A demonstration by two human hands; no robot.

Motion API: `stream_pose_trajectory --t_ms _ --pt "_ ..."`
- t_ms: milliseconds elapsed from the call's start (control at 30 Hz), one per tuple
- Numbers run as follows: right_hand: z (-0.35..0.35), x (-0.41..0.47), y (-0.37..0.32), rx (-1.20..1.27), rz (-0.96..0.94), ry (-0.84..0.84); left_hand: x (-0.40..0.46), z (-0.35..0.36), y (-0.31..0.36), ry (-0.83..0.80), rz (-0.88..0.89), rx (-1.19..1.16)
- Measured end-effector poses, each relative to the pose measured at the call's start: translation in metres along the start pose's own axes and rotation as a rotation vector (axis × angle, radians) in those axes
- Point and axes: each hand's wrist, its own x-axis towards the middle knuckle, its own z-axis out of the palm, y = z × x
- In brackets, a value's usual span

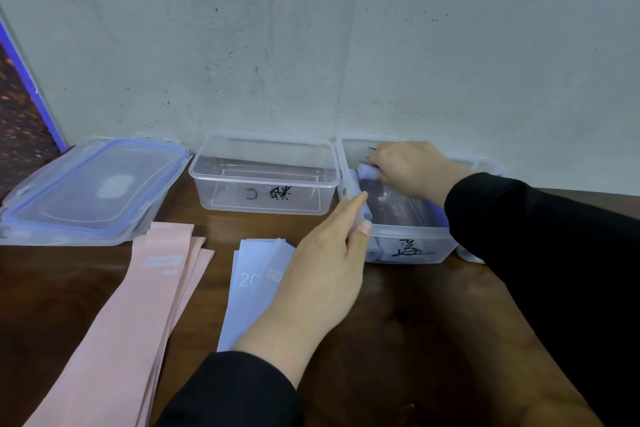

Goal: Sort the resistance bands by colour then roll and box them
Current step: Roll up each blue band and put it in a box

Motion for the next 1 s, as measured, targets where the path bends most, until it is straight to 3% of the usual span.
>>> stream_pose_trajectory --t_ms 367,633,1000 --pt "-0.007 -0.002 -0.016 -0.135 -0.007 -0.010 -0.001 0.000 0.003 -0.018 -0.049 -0.036" --pt "0.003 0.004 -0.016 -0.101 0.025 0.089 -0.001 0.000 0.002 -0.001 -0.044 -0.049" --pt "0.010 0.009 -0.015 -0.038 0.074 0.065 0.003 0.000 -0.005 -0.003 -0.050 -0.010"
